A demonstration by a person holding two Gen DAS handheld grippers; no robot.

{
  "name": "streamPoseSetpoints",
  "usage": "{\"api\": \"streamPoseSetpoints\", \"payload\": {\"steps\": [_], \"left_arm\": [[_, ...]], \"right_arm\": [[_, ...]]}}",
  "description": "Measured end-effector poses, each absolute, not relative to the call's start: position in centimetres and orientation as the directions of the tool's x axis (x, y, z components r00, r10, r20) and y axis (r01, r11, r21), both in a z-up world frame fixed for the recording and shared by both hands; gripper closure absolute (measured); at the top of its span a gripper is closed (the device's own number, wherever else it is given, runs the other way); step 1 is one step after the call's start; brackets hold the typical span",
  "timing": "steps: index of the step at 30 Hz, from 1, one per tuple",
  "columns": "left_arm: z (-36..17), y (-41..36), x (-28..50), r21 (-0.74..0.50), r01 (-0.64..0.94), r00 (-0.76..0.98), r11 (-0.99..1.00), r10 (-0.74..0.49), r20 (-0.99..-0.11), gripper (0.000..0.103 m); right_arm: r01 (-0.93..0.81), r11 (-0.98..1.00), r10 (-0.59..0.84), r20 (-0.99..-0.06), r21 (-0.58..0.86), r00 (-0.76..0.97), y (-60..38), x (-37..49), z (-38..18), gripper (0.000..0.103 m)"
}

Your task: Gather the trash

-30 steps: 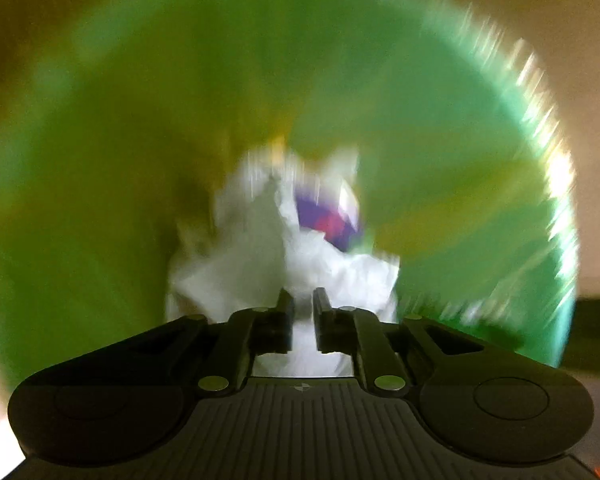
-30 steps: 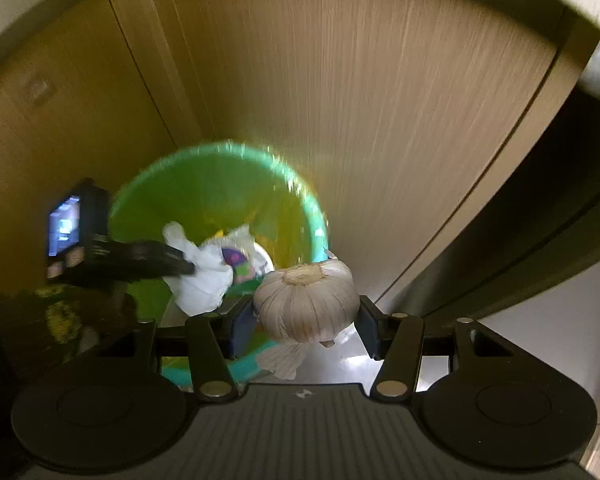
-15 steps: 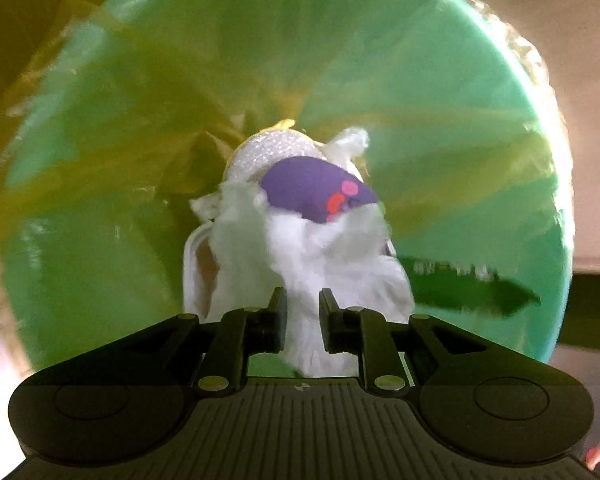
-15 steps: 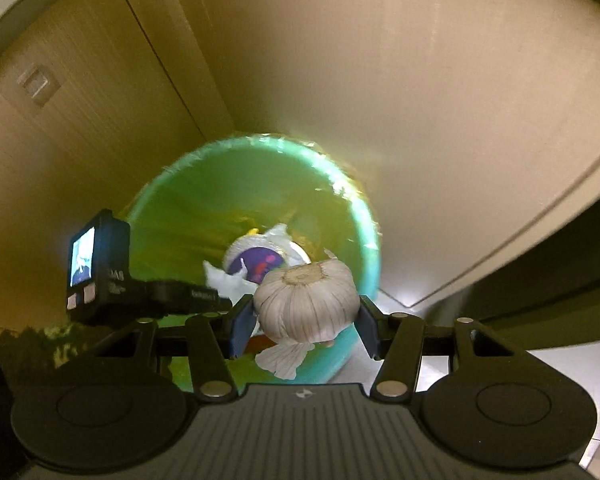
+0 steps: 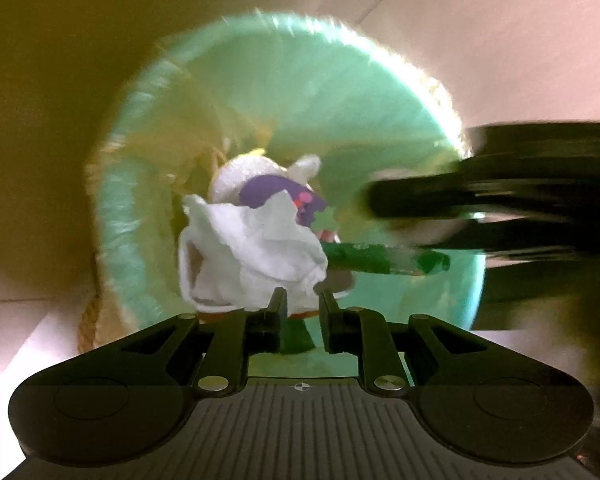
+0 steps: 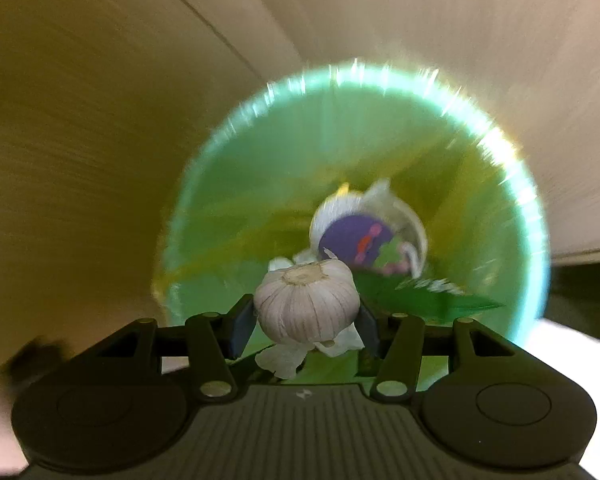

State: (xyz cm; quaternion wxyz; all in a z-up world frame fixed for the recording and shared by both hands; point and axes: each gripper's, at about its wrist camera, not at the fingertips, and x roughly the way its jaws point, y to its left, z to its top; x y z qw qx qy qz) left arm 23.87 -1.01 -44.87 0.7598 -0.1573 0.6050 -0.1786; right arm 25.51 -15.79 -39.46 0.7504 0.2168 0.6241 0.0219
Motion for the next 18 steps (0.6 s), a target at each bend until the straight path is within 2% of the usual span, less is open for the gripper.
{"api": "streamPoseSetpoints", "payload": {"steps": [4, 9, 18], "left_arm": [[-41.7, 0.5, 23.2, -0.453, 0.081, 0.258, 0.888, -0.458, -0.851, 0.083], [-39.2, 2.9, 23.2, -0.482, 0.018, 0.304, 0.876, -0.464, -0.832, 0.083], [-36.1, 4.0, 23.3, -0.431, 0.065, 0.266, 0.9, -0.432, -0.862, 0.083]], "right_arm": [[0.214, 0.922, 0.306, -0.946, 0.323, 0.11, -14.4, 27.3, -44.4, 0.049], [0.284, 0.926, 0.267, -0.963, 0.248, -0.03, -15.2, 27.9, -49.2, 0.049], [0.42, 0.856, 0.305, -0.951, 0.301, 0.059, -17.3, 25.9, -45.5, 0.046]]}}
